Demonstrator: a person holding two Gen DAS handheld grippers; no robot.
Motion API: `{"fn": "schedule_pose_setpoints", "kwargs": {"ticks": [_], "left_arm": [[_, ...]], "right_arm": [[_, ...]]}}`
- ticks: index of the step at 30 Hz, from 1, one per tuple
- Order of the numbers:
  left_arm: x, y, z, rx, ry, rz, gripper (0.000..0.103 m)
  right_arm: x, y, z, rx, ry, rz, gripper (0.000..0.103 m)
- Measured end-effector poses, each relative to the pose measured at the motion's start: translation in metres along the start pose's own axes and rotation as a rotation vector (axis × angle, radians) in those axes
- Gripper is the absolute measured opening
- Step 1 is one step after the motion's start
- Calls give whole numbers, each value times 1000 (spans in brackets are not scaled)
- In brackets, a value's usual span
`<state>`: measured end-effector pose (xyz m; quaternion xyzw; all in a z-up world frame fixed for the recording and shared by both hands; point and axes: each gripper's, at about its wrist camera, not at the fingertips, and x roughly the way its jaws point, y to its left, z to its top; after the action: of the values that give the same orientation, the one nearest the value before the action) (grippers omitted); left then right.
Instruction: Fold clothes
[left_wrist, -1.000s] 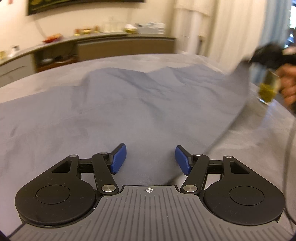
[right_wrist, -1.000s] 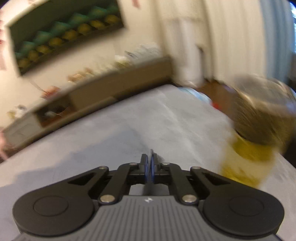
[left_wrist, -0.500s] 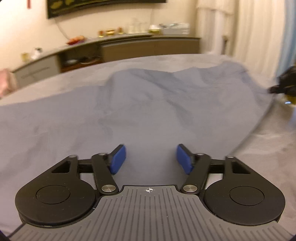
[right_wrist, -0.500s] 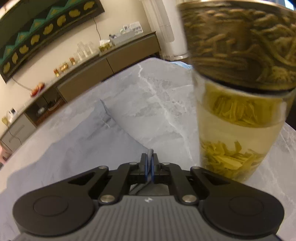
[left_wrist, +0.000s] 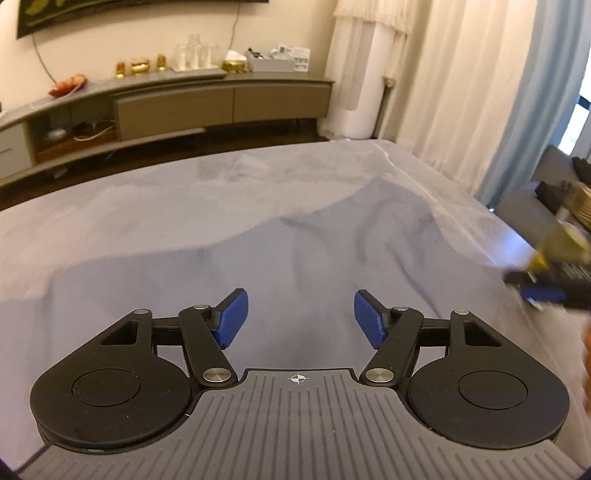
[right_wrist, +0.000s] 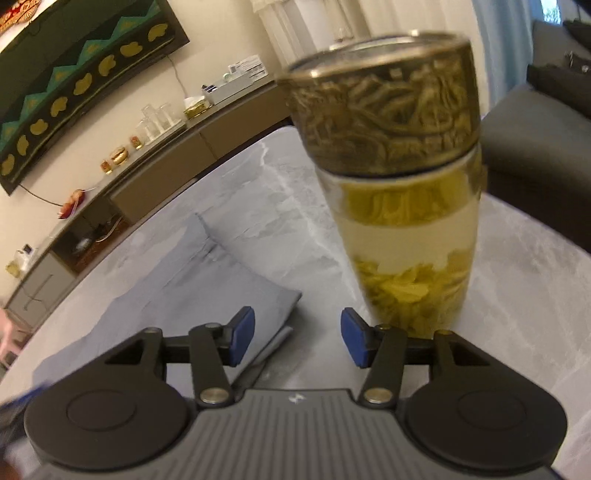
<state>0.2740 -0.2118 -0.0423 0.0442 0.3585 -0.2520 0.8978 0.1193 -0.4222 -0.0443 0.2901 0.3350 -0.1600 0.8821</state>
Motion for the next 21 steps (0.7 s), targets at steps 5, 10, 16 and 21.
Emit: {"fn": "schedule_pose_setpoints", "kwargs": {"ticks": [5, 10, 16, 21], "left_arm": [[62, 10, 17, 13, 63, 175, 67], [69, 36, 28, -114, 43, 304, 57], [45, 15, 9, -132, 33, 67, 63], [32, 3, 12, -107, 38, 36, 59]], "right_arm": [[16, 14, -6, -138, 18, -18, 39], [15, 27, -11, -255, 0, -82, 30], [12, 12, -4, -129, 16, 48, 41], [11, 24, -10, -209, -21, 59, 12]]}}
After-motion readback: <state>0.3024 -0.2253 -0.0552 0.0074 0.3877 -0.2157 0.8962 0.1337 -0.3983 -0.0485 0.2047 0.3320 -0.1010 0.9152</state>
